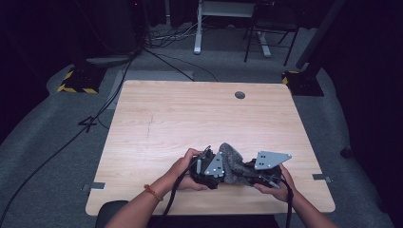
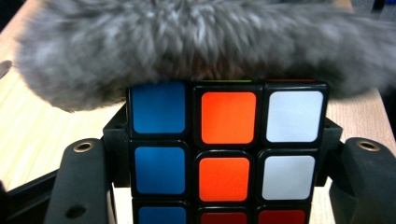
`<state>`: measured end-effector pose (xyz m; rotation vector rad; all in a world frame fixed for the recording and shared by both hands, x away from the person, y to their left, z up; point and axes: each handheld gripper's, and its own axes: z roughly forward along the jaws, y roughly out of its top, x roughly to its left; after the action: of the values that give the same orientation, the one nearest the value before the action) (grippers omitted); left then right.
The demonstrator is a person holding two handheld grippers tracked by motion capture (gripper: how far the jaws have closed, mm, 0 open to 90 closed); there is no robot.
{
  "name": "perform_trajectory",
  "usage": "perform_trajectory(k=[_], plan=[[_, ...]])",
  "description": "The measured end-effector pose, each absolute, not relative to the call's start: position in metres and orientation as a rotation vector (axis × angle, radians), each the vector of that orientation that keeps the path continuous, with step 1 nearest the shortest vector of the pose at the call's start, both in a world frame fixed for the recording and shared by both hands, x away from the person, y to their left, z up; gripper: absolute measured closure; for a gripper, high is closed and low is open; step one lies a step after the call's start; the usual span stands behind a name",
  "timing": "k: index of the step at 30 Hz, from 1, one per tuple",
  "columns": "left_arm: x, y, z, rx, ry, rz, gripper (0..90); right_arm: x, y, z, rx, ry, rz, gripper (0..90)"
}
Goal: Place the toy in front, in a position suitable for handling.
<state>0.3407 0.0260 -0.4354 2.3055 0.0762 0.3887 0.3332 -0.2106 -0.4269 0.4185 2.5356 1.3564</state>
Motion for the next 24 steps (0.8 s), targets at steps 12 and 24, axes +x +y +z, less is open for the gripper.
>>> perform_trajectory(k=[12, 24], plan=[[0.343, 0.037, -0.429, 2.176, 0.117, 0.319, 33.3, 0.348, -0.223, -0.44, 0.558, 2.567, 1.495, 76.9], [0.346, 0.033, -0.435, 2.231, 0.114, 0.297, 32.9, 0.342, -0.221, -0.432, 0.513, 2.51, 1.603, 77.0]])
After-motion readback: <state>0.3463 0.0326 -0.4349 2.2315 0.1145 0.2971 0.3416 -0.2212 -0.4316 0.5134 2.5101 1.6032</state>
